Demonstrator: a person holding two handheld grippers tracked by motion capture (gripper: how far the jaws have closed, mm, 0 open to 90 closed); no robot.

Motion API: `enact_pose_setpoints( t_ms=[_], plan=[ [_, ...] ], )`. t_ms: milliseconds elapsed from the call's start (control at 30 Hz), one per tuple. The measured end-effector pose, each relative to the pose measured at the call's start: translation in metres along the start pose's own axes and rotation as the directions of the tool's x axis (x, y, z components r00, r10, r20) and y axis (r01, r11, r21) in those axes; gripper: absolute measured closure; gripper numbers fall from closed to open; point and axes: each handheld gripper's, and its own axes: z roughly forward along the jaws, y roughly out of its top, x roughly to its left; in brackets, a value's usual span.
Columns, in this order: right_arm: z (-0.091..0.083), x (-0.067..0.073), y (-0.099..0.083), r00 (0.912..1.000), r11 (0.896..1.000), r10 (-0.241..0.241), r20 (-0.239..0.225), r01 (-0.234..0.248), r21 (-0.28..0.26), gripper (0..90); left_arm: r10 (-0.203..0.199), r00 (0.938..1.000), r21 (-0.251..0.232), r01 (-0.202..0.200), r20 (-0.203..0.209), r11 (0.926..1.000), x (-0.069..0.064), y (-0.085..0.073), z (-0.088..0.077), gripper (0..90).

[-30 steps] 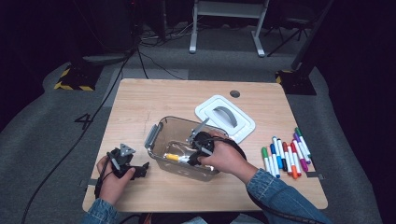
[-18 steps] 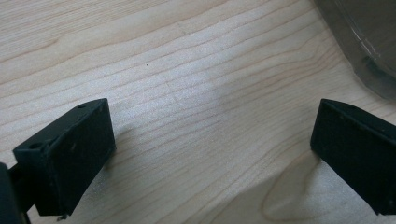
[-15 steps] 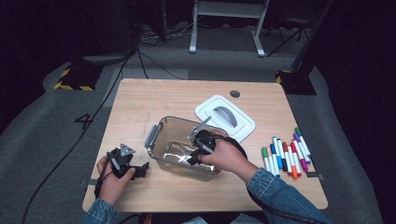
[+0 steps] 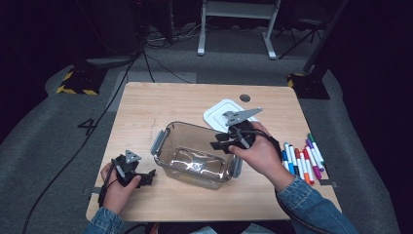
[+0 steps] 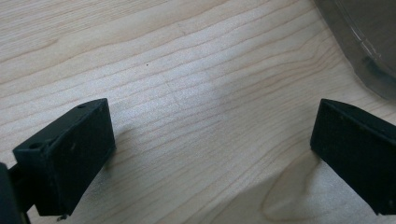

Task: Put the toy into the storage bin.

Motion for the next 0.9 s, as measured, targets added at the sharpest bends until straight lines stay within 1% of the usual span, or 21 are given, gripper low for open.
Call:
enact_pose_setpoints(
  t_ms=[100, 200, 333, 433, 500, 600, 633, 667, 700, 800, 900],
  plan=[
    [-0.016, -0.009, -0.006, 0.9991, 0.999, 0.026, 0.032, -0.025, -0.031, 61.1, 0.000, 1.0000, -0.001, 0.000, -0.001, 1.0000, 0.000, 0.000, 0.000, 0.1],
    [-0.033, -0.020, -0.015, 0.9962, 0.997, 0.055, 0.067, -0.052, -0.050, 60.7, 0.000, 1.0000, -0.001, 0.000, -0.001, 1.0000, 0.000, 0.000, 0.000, 0.1],
    [-0.057, -0.036, -0.030, 0.9875, 0.993, 0.107, 0.116, -0.099, -0.068, 60.4, 0.003, 1.0000, -0.001, -0.003, 0.002, 1.0000, 0.000, 0.000, 0.000, 0.1],
    [-0.070, -0.046, -0.043, 0.9789, 0.990, 0.133, 0.155, -0.123, -0.070, 60.2, 0.003, 1.0000, 0.000, -0.003, 0.002, 1.0000, 0.000, 0.000, 0.000, 0.1],
    [-0.077, -0.053, -0.054, 0.9701, 0.986, 0.161, 0.182, -0.150, -0.069, 59.9, 0.003, 1.0000, 0.000, -0.003, 0.002, 1.0000, 0.000, 0.000, 0.000, 0.0],
    [-0.086, -0.066, -0.073, 0.9504, 0.976, 0.216, 0.223, -0.207, -0.066, 59.9, 0.003, 1.0000, -0.001, -0.003, 0.002, 1.0000, 0.000, 0.000, 0.000, 0.1],
    [-0.088, -0.069, -0.078, 0.9471, 0.975, 0.223, 0.231, -0.213, -0.067, 59.9, 0.001, 1.0000, 0.001, -0.001, 0.002, 1.0000, 0.000, 0.000, 0.000, 0.1],
    [-0.090, -0.072, -0.083, 0.9407, 0.971, 0.238, 0.241, -0.229, -0.067, 59.9, 0.001, 1.0000, 0.001, -0.001, 0.002, 1.0000, 0.000, 0.000, 0.000, 0.1],
    [-0.092, -0.078, -0.092, 0.9303, 0.967, 0.253, 0.266, -0.245, -0.065, 60.0, 0.003, 1.0000, -0.001, -0.003, 0.002, 1.0000, 0.000, 0.000, 0.000, 0.1],
    [-0.094, -0.086, -0.109, 0.9166, 0.958, 0.285, 0.281, -0.280, -0.057, 60.4, 0.003, 1.0000, -0.001, -0.003, 0.002, 1.0000, 0.000, 0.000, 0.000, 0.1],
    [-0.092, -0.091, -0.126, 0.9059, 0.950, 0.308, 0.290, -0.310, -0.041, 60.5, 0.003, 1.0000, -0.001, -0.003, 0.002, 1.0000, 0.000, 0.000, 0.000, 0.1]
  ],
)
